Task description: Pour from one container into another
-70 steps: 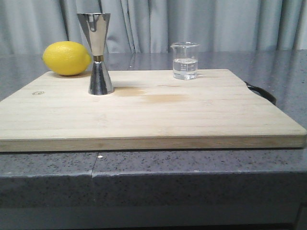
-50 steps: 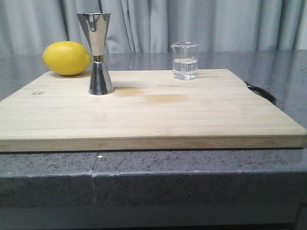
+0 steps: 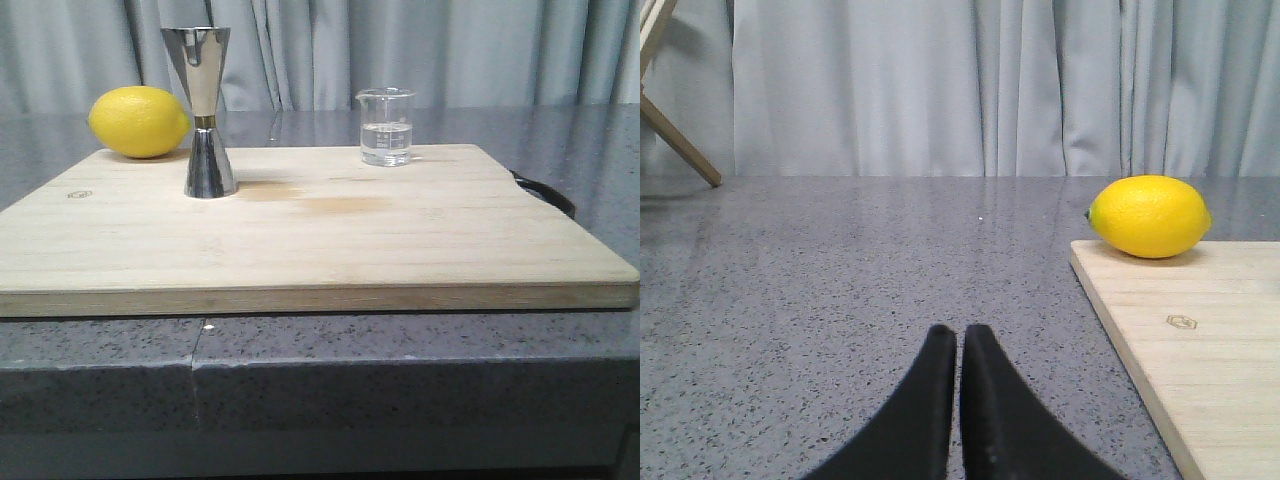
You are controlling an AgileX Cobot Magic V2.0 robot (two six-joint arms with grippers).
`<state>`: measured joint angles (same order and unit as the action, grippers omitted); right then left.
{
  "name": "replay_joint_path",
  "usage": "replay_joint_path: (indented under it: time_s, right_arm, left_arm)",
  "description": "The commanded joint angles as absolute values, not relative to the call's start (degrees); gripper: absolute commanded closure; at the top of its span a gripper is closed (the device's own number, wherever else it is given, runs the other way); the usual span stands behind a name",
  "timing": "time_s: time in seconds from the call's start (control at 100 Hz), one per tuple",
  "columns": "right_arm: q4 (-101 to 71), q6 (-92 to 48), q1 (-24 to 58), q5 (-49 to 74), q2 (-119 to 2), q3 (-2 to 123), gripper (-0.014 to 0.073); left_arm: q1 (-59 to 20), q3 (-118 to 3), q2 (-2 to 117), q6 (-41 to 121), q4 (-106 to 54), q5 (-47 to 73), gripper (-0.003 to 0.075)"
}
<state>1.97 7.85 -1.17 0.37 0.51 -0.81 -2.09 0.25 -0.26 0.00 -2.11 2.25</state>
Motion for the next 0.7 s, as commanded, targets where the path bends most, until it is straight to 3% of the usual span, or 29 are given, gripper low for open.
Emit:
replay_joint_path:
  time_s: [0.0, 0.41, 0.69]
  right_arm:
    - [2.58, 7.75, -1.43, -4.51, 1.58, -2.26, 0.0669]
    - [2.58, 7.75, -1.43, -6.08, 1.58, -2.13, 0.0669]
    - [2.59, 7.75, -1.43, 5.41, 0.32, 8.69, 0.0669]
  left_arm:
    - [-1.92, 2.24, -1.74, 0.00, -2.57, -2.12, 0.0739]
    - [-1.92, 1.96, -1.74, 0.00, -2.36, -5.38, 0.0739]
    - [-1.92, -6.04, -0.87, 0.00, -2.35, -2.91, 0.0739]
